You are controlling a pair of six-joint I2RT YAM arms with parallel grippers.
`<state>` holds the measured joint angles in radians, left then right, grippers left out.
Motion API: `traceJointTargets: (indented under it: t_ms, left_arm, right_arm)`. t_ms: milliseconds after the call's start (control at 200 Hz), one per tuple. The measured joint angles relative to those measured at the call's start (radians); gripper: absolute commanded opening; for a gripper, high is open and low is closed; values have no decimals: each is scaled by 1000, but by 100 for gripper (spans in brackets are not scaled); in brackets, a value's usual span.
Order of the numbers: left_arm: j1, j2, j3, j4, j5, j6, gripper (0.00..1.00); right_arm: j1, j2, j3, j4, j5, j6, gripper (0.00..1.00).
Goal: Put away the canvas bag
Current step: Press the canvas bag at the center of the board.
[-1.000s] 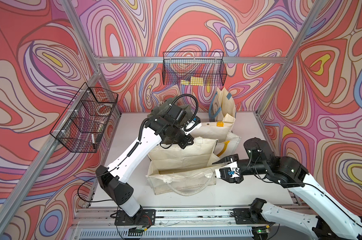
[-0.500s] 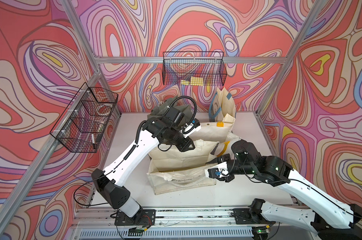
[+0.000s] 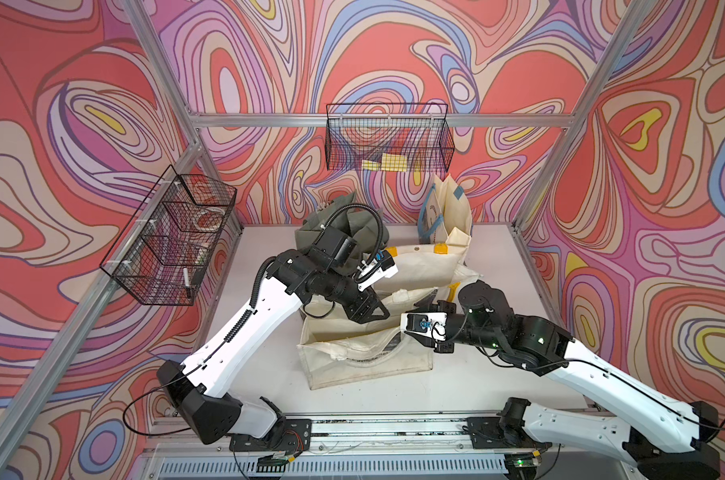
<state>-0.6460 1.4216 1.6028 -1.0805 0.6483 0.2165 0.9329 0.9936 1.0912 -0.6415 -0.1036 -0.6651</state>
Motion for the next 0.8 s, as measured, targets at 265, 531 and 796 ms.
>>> traceJointTargets:
  t_ms: [265,531,796]
  left_arm:
    - [-7,-46,-35,1,20,0,62]
    - [-56,-76,-89,14,-19,1,65]
    - [-92,-122,-147,77,-93,1,66]
  right_arm:
    - [60,11,-34,55,114,51,22]
    - [66,10,-48,87,182,108,5]
    - [66,-10,-76,132,220,204,4]
